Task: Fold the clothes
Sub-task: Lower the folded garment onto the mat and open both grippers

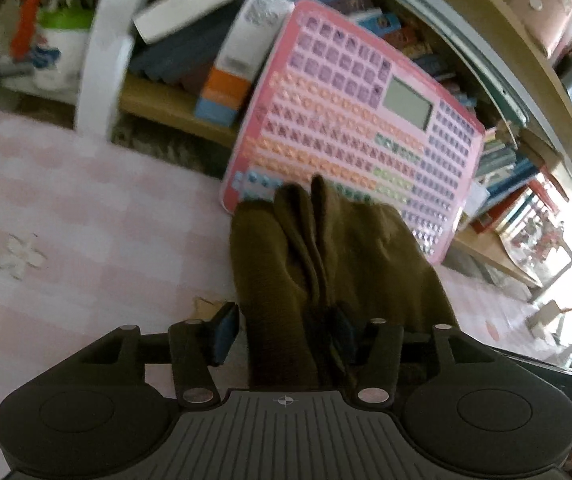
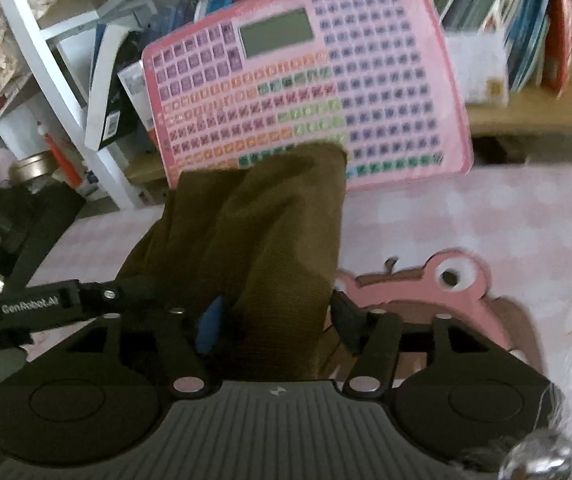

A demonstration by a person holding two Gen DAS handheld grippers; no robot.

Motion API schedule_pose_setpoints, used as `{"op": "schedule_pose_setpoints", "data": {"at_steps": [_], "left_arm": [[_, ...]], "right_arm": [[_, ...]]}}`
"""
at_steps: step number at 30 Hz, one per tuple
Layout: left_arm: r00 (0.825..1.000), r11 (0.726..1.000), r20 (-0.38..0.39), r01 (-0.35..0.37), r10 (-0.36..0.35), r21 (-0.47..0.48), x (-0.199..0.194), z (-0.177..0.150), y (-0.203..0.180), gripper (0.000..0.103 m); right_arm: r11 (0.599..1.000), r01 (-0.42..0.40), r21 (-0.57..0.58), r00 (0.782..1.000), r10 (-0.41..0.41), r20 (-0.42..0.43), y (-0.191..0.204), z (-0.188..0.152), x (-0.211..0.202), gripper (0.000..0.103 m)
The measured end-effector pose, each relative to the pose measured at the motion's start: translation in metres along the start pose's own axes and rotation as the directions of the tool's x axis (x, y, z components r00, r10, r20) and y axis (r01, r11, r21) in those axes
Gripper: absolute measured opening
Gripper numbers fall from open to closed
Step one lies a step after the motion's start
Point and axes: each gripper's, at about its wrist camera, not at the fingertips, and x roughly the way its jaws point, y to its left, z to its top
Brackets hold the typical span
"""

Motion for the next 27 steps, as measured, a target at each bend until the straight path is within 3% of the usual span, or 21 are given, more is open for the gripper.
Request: {"op": "schedule_pose_setpoints", "data": {"at_steps": [4, 8, 14, 20, 27], "left_arm": [[0.998, 0.998, 0.059, -0.041, 0.037, 0.051, -0.024, -0.002, -0.011, 0.062], [0.992, 0.991, 0.098, -0.088, 0.078, 0.105, -0.046, -0.019, -0.029, 0.079], [0.983, 0.971, 0.107, -0.165, 0.148, 0.173, -0.067, -0.054, -0.054, 0.093], [0.971, 0.948, 0.119, -0.229, 0.206, 0.22, -0.087, -0.087, -0.077, 0.098], [0.955, 0.938, 0.157, -0.282, 0.254, 0.201, -0.103, -0.11, -0.091, 0.1]], "right_arm": [[0.998, 0.044, -0.052, 0.998, -0.041, 0.054, 0.005, -0.002, -0.025, 0.069], [0.987, 0.115, -0.11, 0.988, -0.103, 0.112, 0.013, -0.017, -0.05, 0.079], [0.972, 0.177, -0.155, 0.977, -0.155, 0.145, 0.022, -0.046, -0.077, 0.088], [0.962, 0.226, -0.153, 0.968, -0.204, 0.147, 0.024, -0.069, -0.098, 0.101], [0.955, 0.277, -0.103, 0.957, -0.265, 0.115, 0.021, -0.094, -0.114, 0.103]]}}
